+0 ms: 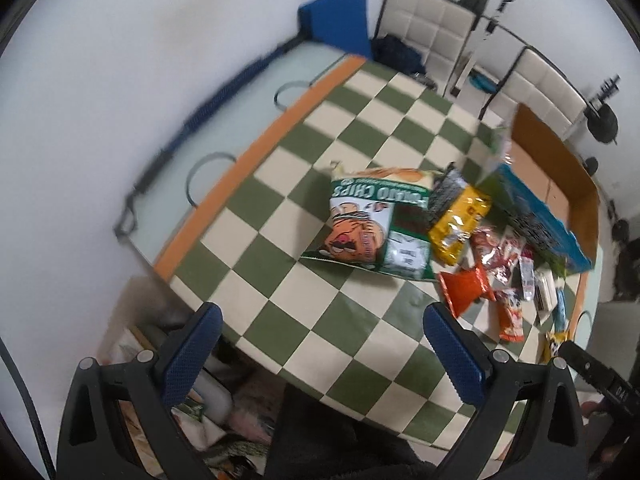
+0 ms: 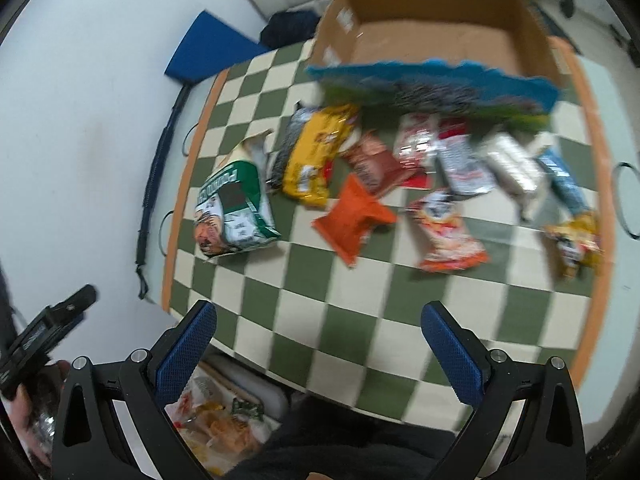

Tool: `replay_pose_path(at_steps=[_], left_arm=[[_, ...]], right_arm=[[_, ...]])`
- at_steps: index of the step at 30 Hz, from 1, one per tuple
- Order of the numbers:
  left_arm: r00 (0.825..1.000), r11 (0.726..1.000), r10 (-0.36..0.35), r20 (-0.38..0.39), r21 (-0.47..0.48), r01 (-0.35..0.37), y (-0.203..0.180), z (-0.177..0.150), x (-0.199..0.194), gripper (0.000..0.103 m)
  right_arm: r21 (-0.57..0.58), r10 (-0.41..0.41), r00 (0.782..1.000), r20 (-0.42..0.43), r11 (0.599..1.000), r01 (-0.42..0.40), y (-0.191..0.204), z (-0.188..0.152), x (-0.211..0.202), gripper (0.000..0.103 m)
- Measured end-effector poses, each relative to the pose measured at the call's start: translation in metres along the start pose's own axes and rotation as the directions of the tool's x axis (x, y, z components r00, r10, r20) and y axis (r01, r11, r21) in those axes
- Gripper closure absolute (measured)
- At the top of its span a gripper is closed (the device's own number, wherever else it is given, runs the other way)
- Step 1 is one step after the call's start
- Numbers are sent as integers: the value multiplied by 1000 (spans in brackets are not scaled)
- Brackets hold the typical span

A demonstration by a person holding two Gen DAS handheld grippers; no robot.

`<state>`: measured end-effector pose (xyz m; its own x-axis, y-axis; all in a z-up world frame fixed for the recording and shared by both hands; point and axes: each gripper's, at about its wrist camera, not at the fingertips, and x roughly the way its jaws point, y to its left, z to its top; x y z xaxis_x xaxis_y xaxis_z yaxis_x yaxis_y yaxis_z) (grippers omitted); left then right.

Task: Organize snacks
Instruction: 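Grasp the green POTATO CHIPS bag with the left tool while the right tool grasps the yellow-black noodle pack, then carry the chips bag into the cardboard box with the left tool and release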

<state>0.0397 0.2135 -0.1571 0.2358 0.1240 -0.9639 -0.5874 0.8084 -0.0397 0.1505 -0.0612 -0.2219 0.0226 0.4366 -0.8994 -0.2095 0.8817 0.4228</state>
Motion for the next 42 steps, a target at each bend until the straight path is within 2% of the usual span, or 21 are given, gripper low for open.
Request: replay_pose_path(at_steps=[3,6,9,14,19,22,25,28,29,32,33,34,35,36,39,42], left_arm=[[996,998,-65,-65,-19,64,15,22,41,0],[983,993,-119,-142,0,120,19,44,85,0],[962,985,-166,-217,8,172,20,65,129,0],[931,973,-211,-299,31,230,18,93,189,0],[898,954,-253,-361,58,293,13,109,233,0],[859,927,-324,-396,50,373,13,114,250,0],[808,893,-389,-442,32,448,10,114,263,0],[756,859,-441,-484,15,511,7,112,271,0],[747,852,-450,-490,14,523,6,111,272,0],[722,833,-473,-505,11,553,1,109,274,1],[713,825,-483,-508,8,565,0,108,274,3],[699,813,-501,-511,0,583,-2,107,273,11],[692,805,-513,-507,-6,593,-5,106,273,24],[688,800,-521,-504,-9,599,-7,106,270,27],[706,803,-515,-486,15,596,-9,108,260,35],[732,812,-490,-473,57,581,-14,108,251,38]], right_arm=[[-1,27,999,-22,1000,-27,13,18,30,0],[17,30,999,-36,999,-30,24,40,56,0],[50,63,997,-54,997,-60,33,64,82,0],[72,91,993,-80,994,-85,47,99,127,1],[53,127,982,-142,991,-120,60,121,175,10],[49,134,973,-187,991,-127,64,130,202,15],[75,195,954,-229,980,-182,63,134,226,15],[95,212,939,-272,977,-193,62,136,247,15],[102,216,934,-286,976,-195,61,136,254,15],[112,244,922,-301,969,-220,59,130,260,27],[114,252,919,-303,967,-227,59,129,262,30],[111,250,920,-302,968,-227,60,129,263,32],[103,248,921,-299,968,-228,62,129,263,37],[95,243,923,-298,970,-225,64,128,263,40],[76,241,929,-282,971,-229,66,127,259,48],[60,242,934,-264,970,-235,67,126,252,51]])
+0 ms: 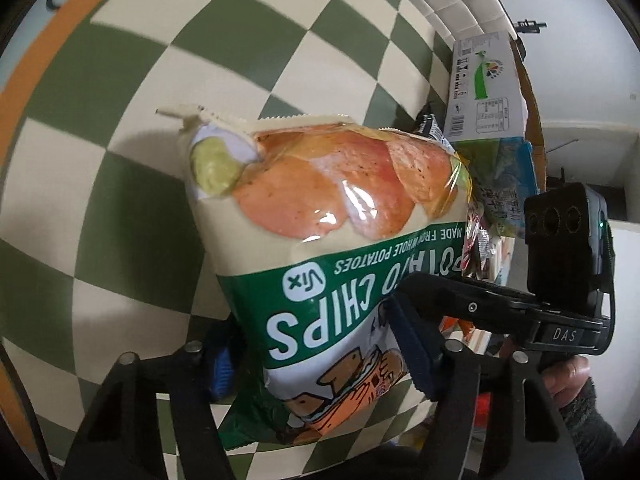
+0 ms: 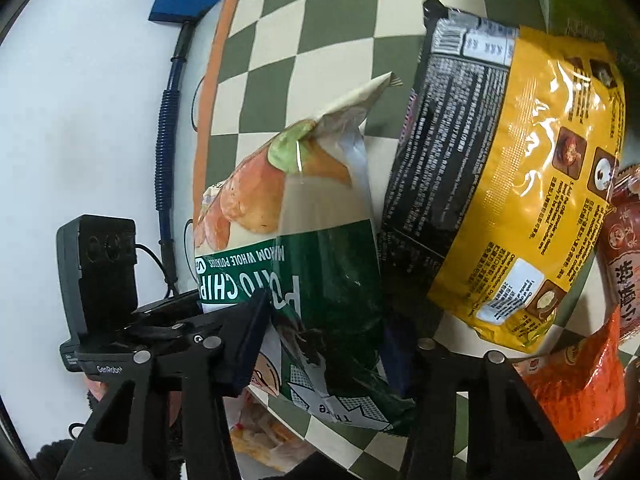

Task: Organize snacks
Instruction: 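Carry the chips bag into the cardboard box with the left tool and release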

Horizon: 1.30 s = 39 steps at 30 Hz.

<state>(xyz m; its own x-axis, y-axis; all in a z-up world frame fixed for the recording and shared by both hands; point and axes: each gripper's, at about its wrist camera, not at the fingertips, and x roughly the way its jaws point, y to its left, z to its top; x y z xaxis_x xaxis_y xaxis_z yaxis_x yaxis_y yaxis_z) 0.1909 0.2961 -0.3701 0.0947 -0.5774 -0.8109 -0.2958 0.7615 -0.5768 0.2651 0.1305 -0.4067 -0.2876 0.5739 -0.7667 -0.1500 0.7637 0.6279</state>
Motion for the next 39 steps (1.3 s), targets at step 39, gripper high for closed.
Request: replay_pose_path(at_steps=[39], left_arm=[[992,909,68,111,404,-108,-339,96,4,42]], right_arm=[[46,36,886,461,997,-65,-73,6,-340,55]])
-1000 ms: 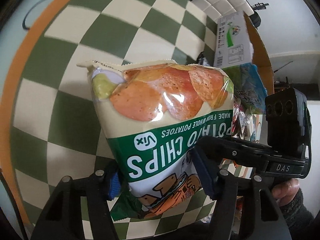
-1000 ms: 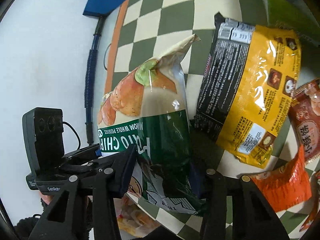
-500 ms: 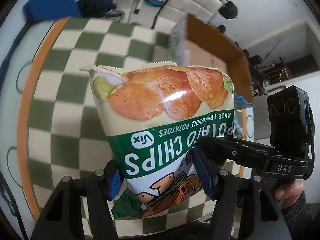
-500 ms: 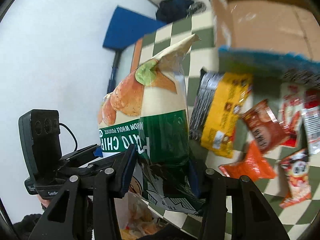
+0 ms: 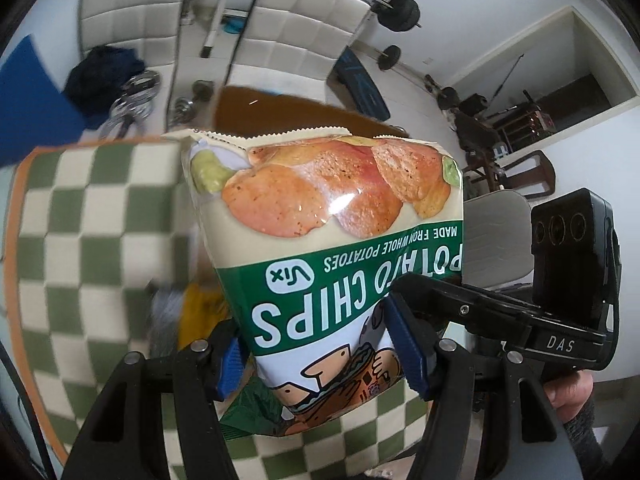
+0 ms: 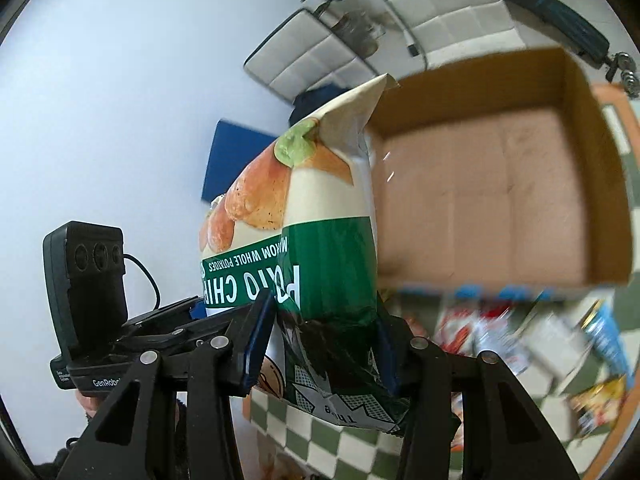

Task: Organize snacks
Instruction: 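Carry the chips bag into the cardboard box with the left tool and release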

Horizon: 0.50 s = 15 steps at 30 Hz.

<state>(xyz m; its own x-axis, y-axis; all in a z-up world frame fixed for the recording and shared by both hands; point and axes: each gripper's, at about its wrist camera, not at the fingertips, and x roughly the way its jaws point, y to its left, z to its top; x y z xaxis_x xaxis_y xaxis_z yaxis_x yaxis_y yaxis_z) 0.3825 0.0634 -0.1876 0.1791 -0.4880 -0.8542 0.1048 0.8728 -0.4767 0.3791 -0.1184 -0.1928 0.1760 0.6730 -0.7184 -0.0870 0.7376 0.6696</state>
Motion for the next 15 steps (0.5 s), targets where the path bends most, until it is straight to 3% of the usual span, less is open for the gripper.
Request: replay_pose_path(at_steps=[7,15], left_arm=[[999,1000,-20,-44,21,21,-21,67,66,42],[990,999,-41,-133,15,43,-29,102,143,42]], right_arm=[[42,-26,1000,10,999,25,-65,70,-8,55],[133,-48,999,-13,990,49,-154,113,16,55]])
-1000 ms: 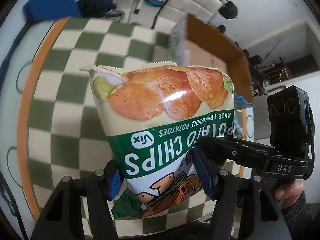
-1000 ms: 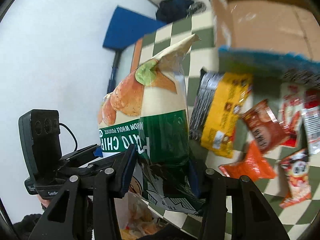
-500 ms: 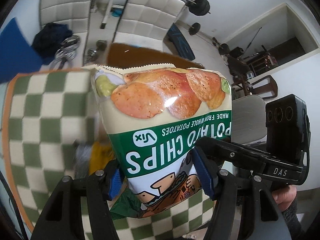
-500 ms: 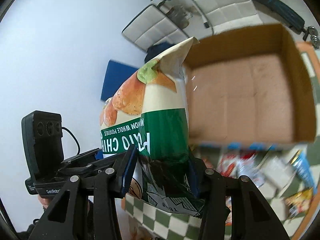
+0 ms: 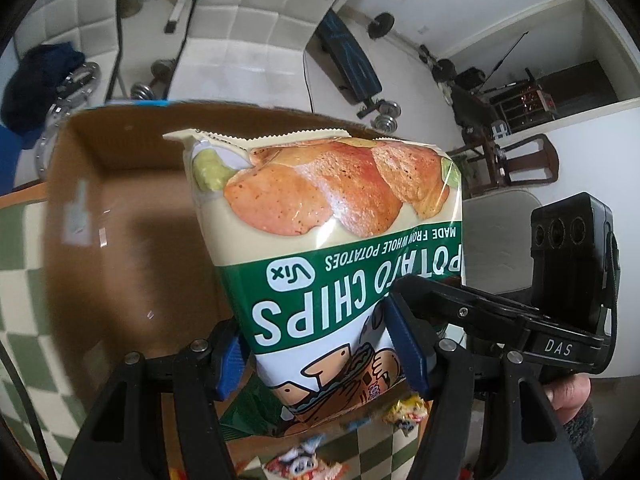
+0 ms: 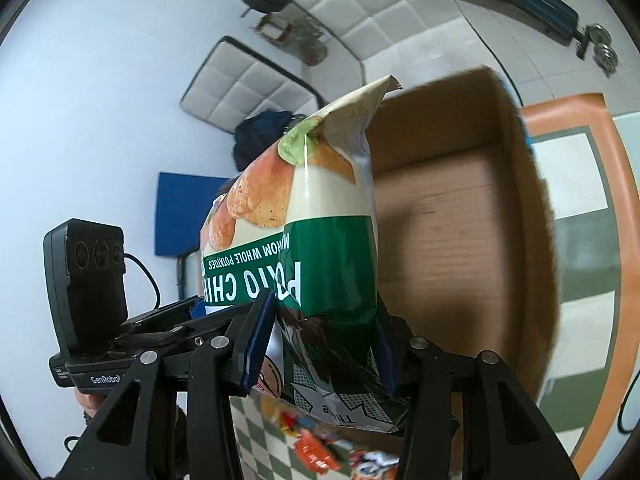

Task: Organize snacks
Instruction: 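Carry the chips bag into the cardboard box with the left tool and release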

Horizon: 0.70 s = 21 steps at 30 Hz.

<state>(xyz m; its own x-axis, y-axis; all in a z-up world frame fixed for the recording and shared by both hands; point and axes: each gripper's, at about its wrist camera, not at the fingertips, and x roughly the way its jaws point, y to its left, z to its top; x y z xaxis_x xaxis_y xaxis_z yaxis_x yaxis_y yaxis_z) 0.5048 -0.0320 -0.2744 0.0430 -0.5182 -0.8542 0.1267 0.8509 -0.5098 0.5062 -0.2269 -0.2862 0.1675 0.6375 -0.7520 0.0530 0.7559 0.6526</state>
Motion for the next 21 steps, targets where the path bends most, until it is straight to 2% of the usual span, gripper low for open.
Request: replay_pose_path(at_steps=[6,13,19,21], left_arm=[[999,1000,-14,-43,1,14,-5,10,27,42],[998,1000,-13,-64,12,14,-9,13,31,42],[996,999,40,-80,-9,-41,-10,15,28,42],[995,998,63,-80,-6,-64,-10,12,24,42]], right_arm=[[44,-25,1000,1,999,25,-38,14,10,55],[45,-69,998,14,997,68,-48,17,15,56],[66,-126,992,-3,990,126,-35,13,16,50],[70,-138,990,-6,988,138,-31,11,17,42]])
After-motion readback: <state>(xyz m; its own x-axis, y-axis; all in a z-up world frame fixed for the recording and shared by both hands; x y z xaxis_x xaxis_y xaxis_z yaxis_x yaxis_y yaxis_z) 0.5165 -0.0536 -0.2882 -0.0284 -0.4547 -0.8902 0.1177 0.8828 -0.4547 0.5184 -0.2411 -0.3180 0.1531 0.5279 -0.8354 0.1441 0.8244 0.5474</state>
